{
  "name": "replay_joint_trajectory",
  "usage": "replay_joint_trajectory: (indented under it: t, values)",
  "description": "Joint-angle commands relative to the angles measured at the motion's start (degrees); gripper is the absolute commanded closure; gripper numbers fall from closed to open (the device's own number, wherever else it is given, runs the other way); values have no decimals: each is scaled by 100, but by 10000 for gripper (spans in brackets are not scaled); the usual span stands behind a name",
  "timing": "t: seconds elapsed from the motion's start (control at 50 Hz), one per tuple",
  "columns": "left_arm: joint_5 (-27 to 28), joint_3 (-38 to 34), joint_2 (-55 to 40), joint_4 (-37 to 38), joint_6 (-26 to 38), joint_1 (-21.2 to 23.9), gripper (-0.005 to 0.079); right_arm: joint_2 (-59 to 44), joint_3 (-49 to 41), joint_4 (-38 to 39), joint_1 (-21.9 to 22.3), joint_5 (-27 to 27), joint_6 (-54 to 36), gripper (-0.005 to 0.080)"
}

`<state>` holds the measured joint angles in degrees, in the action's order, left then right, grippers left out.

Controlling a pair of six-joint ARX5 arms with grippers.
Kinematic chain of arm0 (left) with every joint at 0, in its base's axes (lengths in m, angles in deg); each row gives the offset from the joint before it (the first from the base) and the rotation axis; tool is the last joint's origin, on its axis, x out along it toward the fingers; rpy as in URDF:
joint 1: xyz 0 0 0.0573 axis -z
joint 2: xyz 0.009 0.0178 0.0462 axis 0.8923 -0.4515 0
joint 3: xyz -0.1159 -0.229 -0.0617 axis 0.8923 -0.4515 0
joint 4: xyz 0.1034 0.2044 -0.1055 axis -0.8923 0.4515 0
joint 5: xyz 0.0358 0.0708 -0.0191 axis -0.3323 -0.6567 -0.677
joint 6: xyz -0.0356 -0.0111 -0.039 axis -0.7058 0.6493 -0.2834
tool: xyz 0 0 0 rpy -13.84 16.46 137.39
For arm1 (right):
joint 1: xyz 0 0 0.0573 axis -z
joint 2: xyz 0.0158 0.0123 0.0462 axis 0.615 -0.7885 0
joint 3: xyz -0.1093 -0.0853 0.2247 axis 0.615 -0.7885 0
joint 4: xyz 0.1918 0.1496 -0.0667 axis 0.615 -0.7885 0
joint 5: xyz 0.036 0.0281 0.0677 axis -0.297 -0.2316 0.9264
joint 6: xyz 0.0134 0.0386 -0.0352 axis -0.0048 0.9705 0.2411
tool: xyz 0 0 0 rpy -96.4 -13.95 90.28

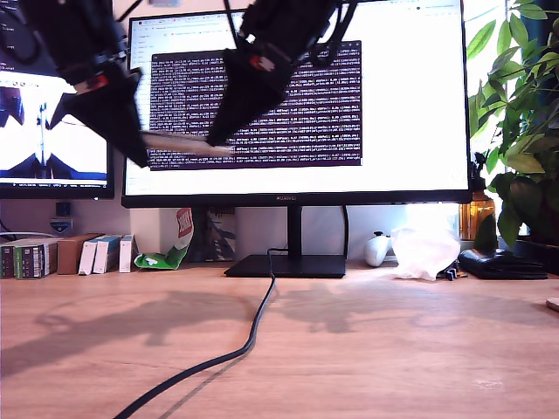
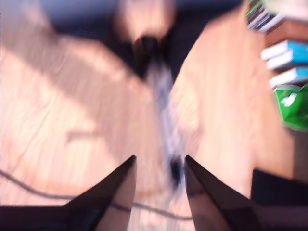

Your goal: Pick the metallic laser pointer with your right arm, pass it to your left arm, then place it down to the left side of the table

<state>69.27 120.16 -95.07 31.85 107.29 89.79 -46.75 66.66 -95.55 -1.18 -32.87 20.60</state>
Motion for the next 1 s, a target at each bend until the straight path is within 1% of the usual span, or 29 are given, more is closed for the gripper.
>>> replay_joint_trajectory:
  t: [0.0,0.06,0.18,0.24,0.28,0.3,0.34,0.38,0.44,0.46,0.48,0.5,0.58,0.68,0.78,0.82,0.86,0.92,0.94,0.98]
  values:
    - [13,-11,-11,-31,11,-210,762,326,61,-92,122,-7,50,523]
    - [-15,-11,-11,-22,9,-348,762,393,61,-201,214,-15,66,596]
    - [-101,-11,-11,33,-39,-518,762,455,61,-234,435,-37,752,764]
    - [-107,-11,-11,48,-42,-575,762,455,61,-212,564,-57,1263,765]
    - [-109,-11,-9,50,-52,-586,762,455,61,-188,671,-103,1858,765]
    - [-109,-11,-9,48,-59,-586,762,455,61,-181,723,-129,1993,765]
    - [-109,-11,-9,44,-59,-586,762,455,61,-186,817,-157,2671,765]
    - [-107,-11,-9,33,-111,-586,762,455,61,-188,920,-155,3034,765]
    - [-107,-11,-9,20,-210,-586,762,455,61,-199,1064,-155,3842,765]
    - [-107,-11,-9,20,-210,-586,762,455,61,-205,1121,-155,3842,765]
    - [-105,-11,-9,20,-249,-586,762,455,61,-205,1176,-157,4284,765]
    - [-105,-11,-9,20,-260,-584,762,455,61,-208,1244,-157,4505,765]
    - [-105,-11,-9,15,-341,-586,762,455,61,-258,1469,-153,5117,765]
    - [-105,-11,-9,17,-341,-586,762,455,61,-249,1687,-142,5622,765]
    - [-98,-11,-9,15,-341,-586,762,455,61,90,1917,-142,6188,765]
    - [-81,-11,-9,0,-341,-586,762,452,61,205,1974,-138,6223,765]
    - [-81,-11,-9,-20,-339,-586,762,452,61,278,2002,-140,6492,765]
    - [-81,-11,-9,-35,-341,-586,762,455,61,380,2090,-155,6492,765]
    - [-81,-11,-9,-35,-341,-586,762,455,61,372,2116,-188,6496,765]
    - [-81,-11,-9,-35,-341,-586,762,455,61,236,2175,-474,6583,765]
